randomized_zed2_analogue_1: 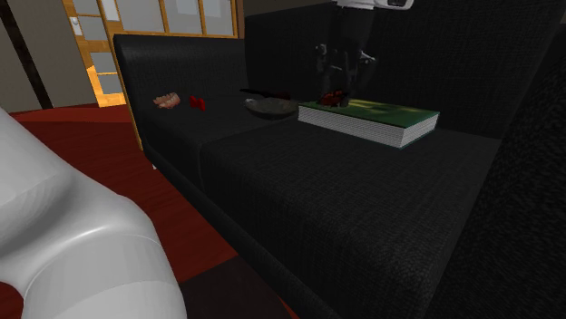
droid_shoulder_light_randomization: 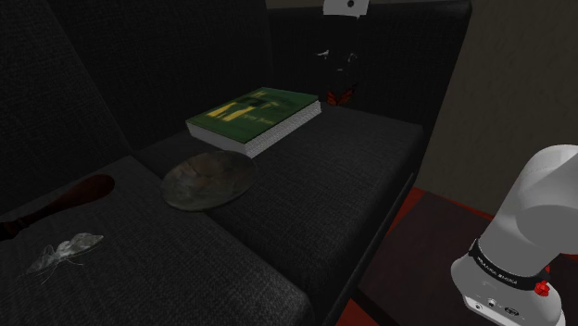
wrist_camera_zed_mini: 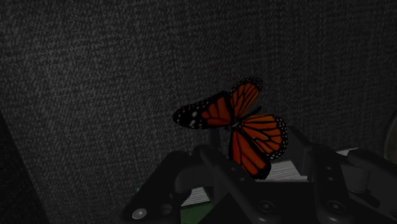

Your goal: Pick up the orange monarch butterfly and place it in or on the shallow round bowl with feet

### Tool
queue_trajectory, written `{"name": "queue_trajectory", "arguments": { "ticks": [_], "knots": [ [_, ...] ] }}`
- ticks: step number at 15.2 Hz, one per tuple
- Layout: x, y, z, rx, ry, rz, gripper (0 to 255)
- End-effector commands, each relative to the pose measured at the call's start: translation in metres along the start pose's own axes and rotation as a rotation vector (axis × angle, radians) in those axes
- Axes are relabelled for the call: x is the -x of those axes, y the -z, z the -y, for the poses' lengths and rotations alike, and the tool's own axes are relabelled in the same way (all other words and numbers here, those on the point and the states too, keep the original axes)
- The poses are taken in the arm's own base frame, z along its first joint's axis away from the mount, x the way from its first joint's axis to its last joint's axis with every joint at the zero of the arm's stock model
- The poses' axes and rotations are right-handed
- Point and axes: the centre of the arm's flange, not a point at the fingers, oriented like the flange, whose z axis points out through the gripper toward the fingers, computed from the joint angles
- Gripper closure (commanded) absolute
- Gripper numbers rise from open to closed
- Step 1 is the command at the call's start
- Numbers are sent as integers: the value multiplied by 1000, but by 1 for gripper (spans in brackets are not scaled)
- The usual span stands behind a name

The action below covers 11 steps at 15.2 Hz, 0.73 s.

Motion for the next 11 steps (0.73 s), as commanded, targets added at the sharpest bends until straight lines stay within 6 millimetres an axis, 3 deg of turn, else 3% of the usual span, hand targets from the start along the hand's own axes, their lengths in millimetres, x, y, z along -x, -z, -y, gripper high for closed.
{"name": "queue_trajectory", "arguments": {
  "ticks": [1,2,11],
  "knots": [
    [0,11,3,0,0,1,255],
    [0,14,4,0,0,1,255],
    [-26,-10,117,0,0,1,255]
  ]
}}
